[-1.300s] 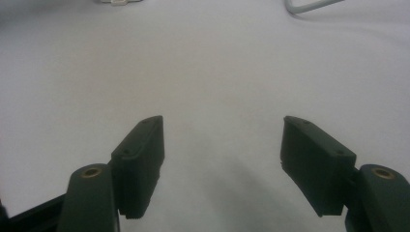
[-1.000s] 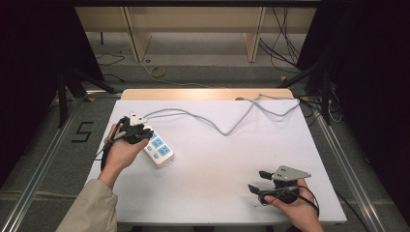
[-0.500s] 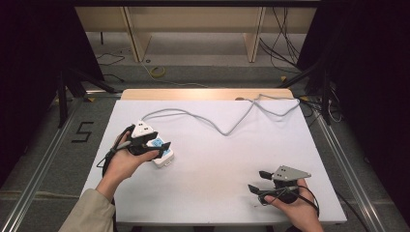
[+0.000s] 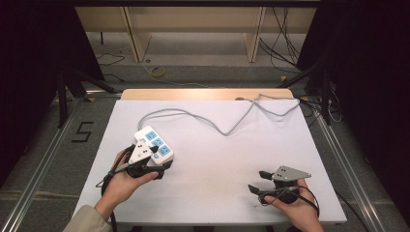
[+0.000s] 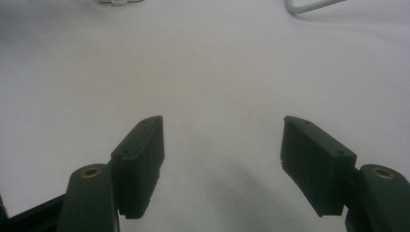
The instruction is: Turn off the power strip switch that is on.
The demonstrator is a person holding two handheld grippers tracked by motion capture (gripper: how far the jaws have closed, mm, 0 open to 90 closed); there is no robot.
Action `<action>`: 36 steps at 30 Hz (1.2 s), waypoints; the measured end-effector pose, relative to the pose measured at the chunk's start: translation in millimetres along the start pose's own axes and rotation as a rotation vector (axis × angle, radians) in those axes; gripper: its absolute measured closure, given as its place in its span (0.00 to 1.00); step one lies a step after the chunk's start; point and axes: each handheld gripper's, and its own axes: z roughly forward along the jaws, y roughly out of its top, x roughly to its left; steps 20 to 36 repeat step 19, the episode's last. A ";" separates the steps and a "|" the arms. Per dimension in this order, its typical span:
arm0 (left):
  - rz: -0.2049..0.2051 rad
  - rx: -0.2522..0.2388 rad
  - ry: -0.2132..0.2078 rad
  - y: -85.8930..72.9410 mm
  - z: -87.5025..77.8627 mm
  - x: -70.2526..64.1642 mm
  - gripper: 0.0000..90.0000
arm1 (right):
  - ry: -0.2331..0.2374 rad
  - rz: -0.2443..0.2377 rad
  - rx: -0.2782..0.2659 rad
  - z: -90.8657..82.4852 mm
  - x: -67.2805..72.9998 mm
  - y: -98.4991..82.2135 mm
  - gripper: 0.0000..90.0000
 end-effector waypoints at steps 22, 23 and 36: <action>0.028 0.016 -0.002 -28.3 -2.9 -20.2 0.31 | 0.005 -0.006 -0.002 -0.5 0.6 0.7 0.37; 0.028 0.016 -0.002 -28.3 -2.9 -20.2 0.31 | 0.005 -0.006 -0.002 -0.5 0.6 0.7 0.37; 0.028 0.016 -0.002 -28.3 -2.9 -20.2 0.31 | 0.005 -0.006 -0.002 -0.5 0.6 0.7 0.37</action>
